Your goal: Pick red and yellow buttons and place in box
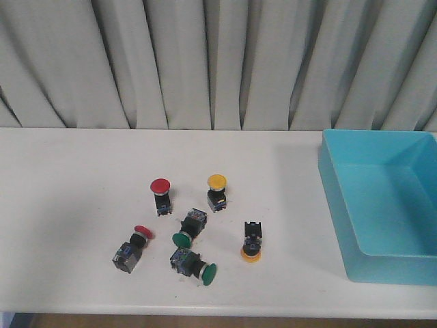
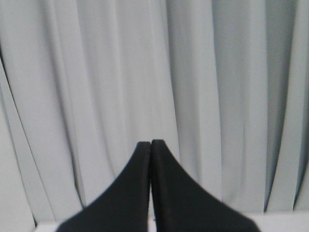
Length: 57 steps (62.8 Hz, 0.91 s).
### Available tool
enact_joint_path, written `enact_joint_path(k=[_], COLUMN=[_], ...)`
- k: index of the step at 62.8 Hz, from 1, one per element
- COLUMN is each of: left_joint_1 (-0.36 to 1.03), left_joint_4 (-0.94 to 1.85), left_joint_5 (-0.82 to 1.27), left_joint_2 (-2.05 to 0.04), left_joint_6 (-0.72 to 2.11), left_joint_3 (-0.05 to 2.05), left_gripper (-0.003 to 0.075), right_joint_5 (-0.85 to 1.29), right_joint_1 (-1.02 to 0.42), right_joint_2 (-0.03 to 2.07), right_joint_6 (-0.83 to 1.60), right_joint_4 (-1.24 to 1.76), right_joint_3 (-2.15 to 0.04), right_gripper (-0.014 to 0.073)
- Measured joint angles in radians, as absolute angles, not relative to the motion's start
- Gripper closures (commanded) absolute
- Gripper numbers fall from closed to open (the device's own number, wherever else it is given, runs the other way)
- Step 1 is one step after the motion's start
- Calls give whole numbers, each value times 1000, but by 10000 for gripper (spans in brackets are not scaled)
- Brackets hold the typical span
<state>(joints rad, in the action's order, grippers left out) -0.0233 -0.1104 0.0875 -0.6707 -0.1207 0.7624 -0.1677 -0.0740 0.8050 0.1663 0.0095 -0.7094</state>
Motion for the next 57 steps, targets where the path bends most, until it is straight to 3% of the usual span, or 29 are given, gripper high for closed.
enact_joint_path(k=[15,20,26,37,43,49,57], left_joint_1=[33,73,102,137,144,145,145], left_joint_4=[-110,-110,-110,-107,-98,-82,-66], left_joint_5=[138,148,193,327,390,420,439], left_joint_2=[-880,-940,-1000,-1110,-1173,-1229,-1280], left_joint_6=[-121,-121,-121,-121,-121,-121,-121], left_joint_3=[766,792,866,1025,1078,1094,1095], left_gripper=[717,677,566,232,115,65,78], right_joint_5=[-175,-140,-19,227,289,321,346], right_joint_1=[-74,-74,-74,-74,-74,-74,-74], right_joint_2=[915,921,924,982,1021,1047,1068], right_joint_6=[162,161,162,152,125,107,96], right_joint_4=[25,38,39,46,53,60,61], right_joint_3=[-709,-712,-745,-858,-888,-892,-893], right_gripper=[589,542,410,50,-99,-136,-126])
